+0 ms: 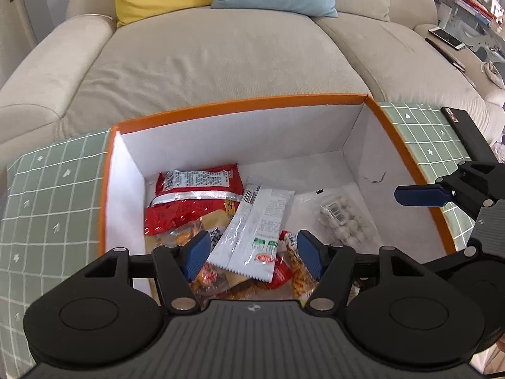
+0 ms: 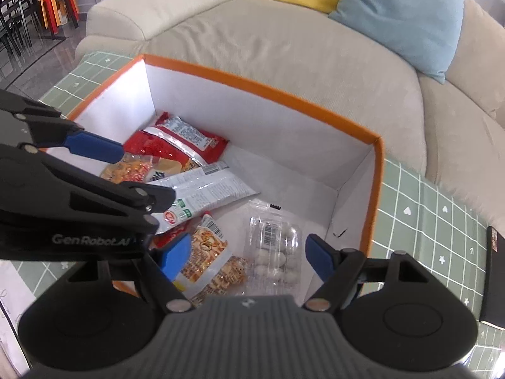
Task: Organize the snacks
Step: 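Open both grippers to drop the sachet and tray into the box, then move both tools back to the snacks on the table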
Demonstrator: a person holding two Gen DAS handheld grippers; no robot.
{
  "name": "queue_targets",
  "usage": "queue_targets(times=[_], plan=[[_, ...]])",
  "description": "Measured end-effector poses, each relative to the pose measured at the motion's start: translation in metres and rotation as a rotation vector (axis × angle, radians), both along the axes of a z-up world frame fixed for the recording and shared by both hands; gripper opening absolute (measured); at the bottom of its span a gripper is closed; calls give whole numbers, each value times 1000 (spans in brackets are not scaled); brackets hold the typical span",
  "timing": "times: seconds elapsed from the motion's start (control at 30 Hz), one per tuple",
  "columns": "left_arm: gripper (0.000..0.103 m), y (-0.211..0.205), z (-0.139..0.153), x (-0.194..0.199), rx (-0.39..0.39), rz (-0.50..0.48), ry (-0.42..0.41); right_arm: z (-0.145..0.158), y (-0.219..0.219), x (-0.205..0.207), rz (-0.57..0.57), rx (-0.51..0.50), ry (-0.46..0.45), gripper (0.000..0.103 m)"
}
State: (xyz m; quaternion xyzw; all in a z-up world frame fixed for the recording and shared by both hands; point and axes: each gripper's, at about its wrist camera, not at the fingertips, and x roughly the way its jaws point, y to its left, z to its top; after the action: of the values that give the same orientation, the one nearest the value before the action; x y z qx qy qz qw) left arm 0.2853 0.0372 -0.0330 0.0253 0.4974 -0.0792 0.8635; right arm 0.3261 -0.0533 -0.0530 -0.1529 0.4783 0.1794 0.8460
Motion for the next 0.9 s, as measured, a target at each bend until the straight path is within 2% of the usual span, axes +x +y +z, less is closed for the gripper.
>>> queue_targets(times=[0.2,0.53,0.73,0.9], plan=[[74,1,23,-31,2,18,-44,17,-4,-22,-15,24,-35,77],[74,15,54,-93,-97,77,-130,46,-20,-79,-53,100,-163,77],[74,18,52,-131,-127,110,-168,53,-35,-121,-80,170,-227,78],[74,21,38,-162,-144,138,-197,44,-46,-154,-107,241,-249,78]])
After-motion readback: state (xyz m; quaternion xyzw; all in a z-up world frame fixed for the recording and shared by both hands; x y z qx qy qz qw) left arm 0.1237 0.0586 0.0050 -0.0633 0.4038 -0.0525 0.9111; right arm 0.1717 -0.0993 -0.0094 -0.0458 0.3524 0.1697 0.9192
